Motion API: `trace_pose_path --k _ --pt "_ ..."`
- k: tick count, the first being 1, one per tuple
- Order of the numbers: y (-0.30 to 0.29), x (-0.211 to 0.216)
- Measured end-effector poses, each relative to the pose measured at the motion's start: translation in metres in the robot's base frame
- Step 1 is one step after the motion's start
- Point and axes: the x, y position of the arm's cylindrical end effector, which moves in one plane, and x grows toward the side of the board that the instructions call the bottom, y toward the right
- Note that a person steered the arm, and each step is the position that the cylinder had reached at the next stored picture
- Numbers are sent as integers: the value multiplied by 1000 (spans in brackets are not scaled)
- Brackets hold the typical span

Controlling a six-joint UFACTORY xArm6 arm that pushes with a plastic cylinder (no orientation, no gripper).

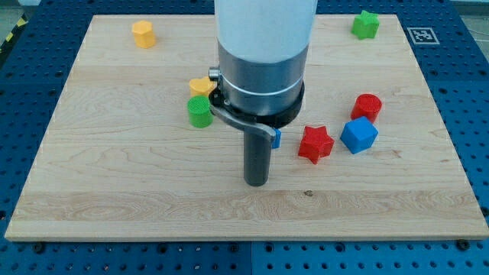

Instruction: Move your hand towards bottom center

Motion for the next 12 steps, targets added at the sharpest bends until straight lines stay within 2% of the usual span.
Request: trace_pose_path --k 10,12 --pt "0 20" --pt "8 -1"
